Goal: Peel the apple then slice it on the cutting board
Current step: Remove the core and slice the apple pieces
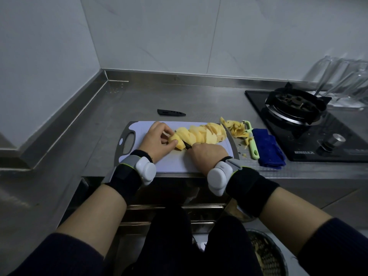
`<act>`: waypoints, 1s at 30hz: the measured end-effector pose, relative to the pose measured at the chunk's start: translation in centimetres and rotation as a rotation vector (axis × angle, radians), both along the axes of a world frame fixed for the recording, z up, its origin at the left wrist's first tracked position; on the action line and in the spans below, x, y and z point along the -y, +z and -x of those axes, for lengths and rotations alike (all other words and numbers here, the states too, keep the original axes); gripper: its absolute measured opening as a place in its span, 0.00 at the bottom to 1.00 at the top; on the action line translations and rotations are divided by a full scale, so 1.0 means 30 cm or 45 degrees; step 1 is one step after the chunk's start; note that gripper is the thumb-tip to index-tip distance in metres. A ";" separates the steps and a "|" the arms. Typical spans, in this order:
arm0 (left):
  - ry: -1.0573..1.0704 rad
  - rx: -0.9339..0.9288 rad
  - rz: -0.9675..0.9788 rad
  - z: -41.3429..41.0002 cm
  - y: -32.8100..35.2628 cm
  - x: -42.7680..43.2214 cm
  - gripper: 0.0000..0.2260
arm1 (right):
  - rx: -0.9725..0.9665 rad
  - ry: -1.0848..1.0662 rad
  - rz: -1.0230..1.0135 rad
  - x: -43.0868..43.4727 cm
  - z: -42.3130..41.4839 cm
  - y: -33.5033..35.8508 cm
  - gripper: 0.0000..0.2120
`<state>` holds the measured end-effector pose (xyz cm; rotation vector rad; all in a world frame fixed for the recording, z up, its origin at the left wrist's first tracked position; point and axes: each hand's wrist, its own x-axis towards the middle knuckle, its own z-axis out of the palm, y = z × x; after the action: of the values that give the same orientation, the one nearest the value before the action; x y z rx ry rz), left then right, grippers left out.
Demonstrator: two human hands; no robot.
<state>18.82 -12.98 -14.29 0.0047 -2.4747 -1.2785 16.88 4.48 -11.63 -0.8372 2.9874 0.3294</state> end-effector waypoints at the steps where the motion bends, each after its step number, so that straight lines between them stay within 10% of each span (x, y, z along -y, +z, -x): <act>1: -0.039 -0.006 0.040 0.002 -0.001 -0.004 0.07 | 0.001 0.005 0.008 0.006 0.004 -0.004 0.10; 30: 0.037 0.077 0.085 0.006 0.007 -0.012 0.17 | 0.007 -0.047 0.171 -0.036 0.019 0.033 0.18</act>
<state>18.63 -12.61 -14.08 0.0631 -2.5579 -1.2001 16.31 5.56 -10.63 -0.7901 3.0434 0.1264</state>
